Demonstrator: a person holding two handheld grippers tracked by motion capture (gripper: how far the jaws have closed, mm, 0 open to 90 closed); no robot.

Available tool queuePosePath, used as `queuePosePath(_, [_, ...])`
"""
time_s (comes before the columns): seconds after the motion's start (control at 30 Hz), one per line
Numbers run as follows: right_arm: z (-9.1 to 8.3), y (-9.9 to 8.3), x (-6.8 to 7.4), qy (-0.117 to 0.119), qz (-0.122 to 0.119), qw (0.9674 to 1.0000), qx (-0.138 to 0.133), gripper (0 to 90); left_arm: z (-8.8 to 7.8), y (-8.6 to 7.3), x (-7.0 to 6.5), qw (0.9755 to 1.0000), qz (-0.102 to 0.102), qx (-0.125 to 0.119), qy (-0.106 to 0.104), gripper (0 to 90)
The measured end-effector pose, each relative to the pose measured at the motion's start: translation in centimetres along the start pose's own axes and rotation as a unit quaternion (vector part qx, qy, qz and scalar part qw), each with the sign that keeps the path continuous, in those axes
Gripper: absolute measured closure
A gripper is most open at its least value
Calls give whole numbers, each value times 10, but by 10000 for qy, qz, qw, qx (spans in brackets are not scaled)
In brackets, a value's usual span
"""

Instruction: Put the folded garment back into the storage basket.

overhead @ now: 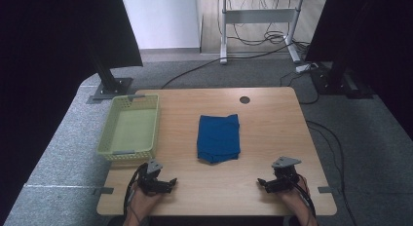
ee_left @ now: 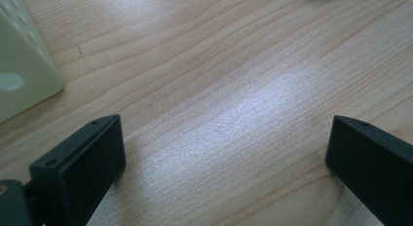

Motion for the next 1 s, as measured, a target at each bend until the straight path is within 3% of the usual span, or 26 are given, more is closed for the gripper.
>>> queuePosePath(0.4, [0,0,0,4,3,10000,-4,40,1,3,-2,10000,5,28,49,33])
queuePosePath(1.0, [0,0,0,-8,6,10000,-10,43,1,25,-12,9997,21,-164,-187,34])
Point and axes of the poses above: each handheld gripper's, and its own axes: z roughly forward along the jaws, y roughly out of its top, x roughly to its left, the point moved 7 cm from there along z, roughly forward along the jaws, and after that the axes turned 1 degree about y, right-handed, at the moved point
